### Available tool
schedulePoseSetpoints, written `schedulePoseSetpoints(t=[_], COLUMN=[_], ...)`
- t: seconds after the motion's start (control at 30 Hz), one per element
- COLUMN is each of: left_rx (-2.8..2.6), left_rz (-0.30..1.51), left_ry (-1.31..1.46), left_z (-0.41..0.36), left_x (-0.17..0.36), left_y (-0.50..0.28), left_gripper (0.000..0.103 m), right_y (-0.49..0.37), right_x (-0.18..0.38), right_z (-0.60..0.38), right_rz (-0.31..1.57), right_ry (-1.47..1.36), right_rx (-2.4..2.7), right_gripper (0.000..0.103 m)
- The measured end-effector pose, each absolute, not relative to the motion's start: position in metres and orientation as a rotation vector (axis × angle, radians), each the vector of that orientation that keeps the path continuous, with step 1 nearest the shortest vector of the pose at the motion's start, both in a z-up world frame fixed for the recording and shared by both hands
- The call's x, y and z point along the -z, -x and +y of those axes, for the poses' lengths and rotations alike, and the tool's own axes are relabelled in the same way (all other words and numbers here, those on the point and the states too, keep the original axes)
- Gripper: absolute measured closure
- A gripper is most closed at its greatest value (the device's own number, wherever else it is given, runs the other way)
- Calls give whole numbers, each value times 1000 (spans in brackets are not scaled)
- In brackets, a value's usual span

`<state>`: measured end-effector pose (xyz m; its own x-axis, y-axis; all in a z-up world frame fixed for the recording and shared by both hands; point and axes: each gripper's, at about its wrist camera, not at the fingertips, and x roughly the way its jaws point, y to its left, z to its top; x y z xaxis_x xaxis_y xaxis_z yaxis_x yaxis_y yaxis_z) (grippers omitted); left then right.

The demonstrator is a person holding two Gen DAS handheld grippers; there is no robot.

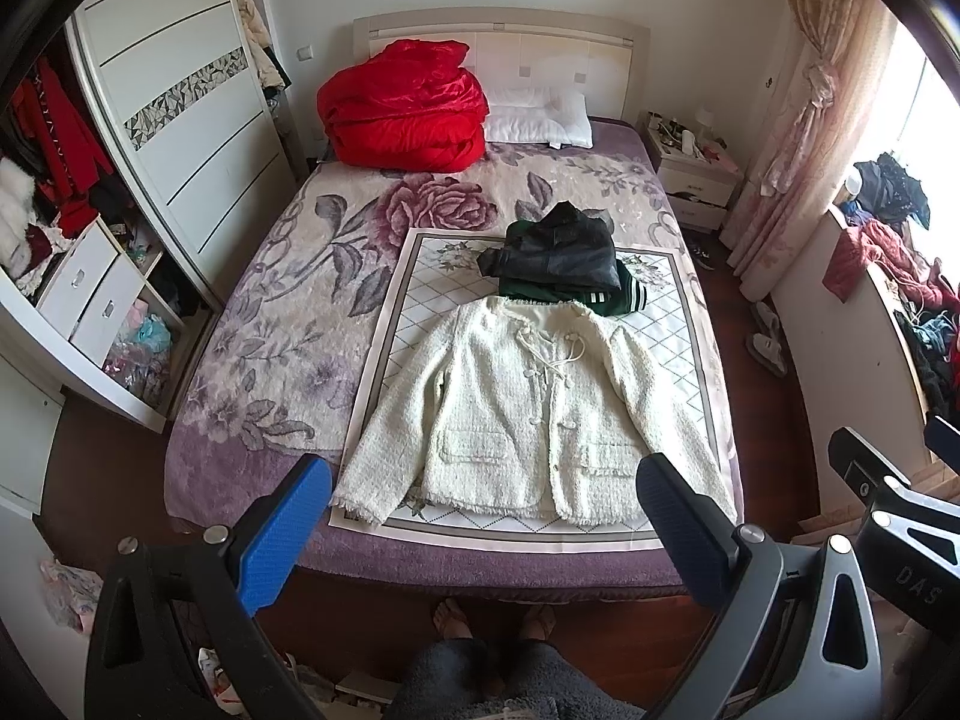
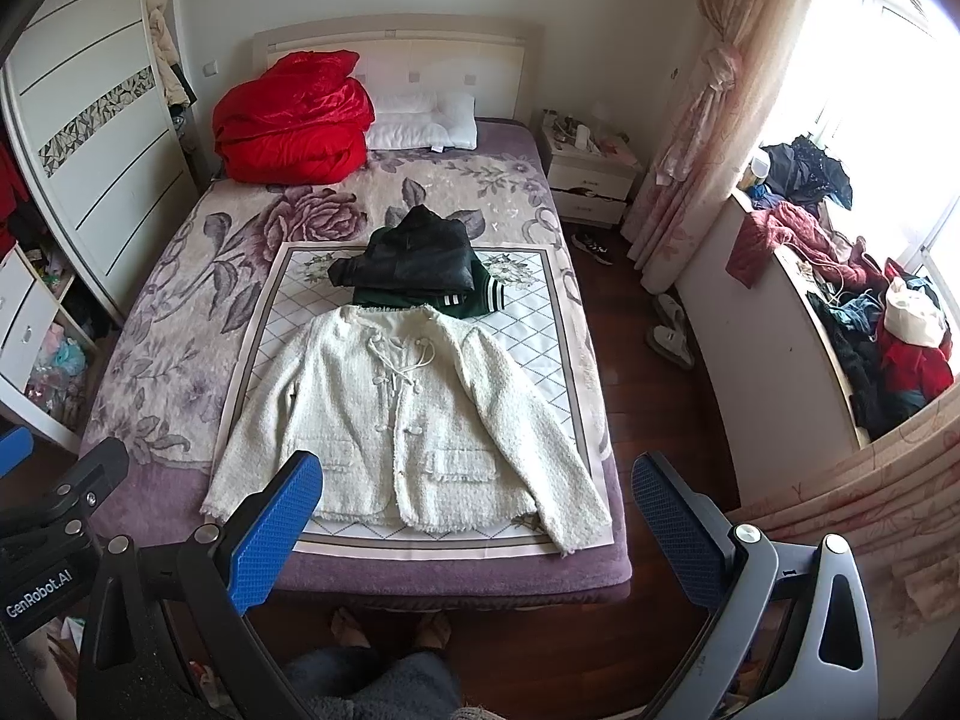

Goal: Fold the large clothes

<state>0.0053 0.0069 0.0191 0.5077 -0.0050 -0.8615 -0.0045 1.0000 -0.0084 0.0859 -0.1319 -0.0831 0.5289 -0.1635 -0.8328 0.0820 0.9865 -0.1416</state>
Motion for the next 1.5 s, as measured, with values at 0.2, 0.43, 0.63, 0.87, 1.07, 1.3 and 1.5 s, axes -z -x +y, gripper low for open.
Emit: schedulePoseSetpoints(t=[0.2,0.43,0.63,0.87,1.07,1.3,1.5], left_rx=[1,2,1,2,1,3,1], left_rz=[1039,1038,1037,1038,1036,1036,1033], left_ry=[11,11,12,11,12,13,10], left_z=[6,7,6,4,4,4,1], left_x=[-20,-22,-20,-24,-22,-22,-22], left_y=[-5,-7,-5,-7,-6,-5,-6], left_gripper=[0,0,0,0,0,0,0], right_y=[-84,-84,-83,-83,-83,-83,-83], right_x=[81,82,82,82,82,81,81], right_z=[-132,-131,-131,-131,-131,-130,-130], right_rz=[1006,1005,1005,1005,1006,1005,1005], right_ry=[87,89,87,87,86,87,84], right_rx=[143,145,146,146,144,145,146], right_gripper=[0,0,0,0,0,0,0])
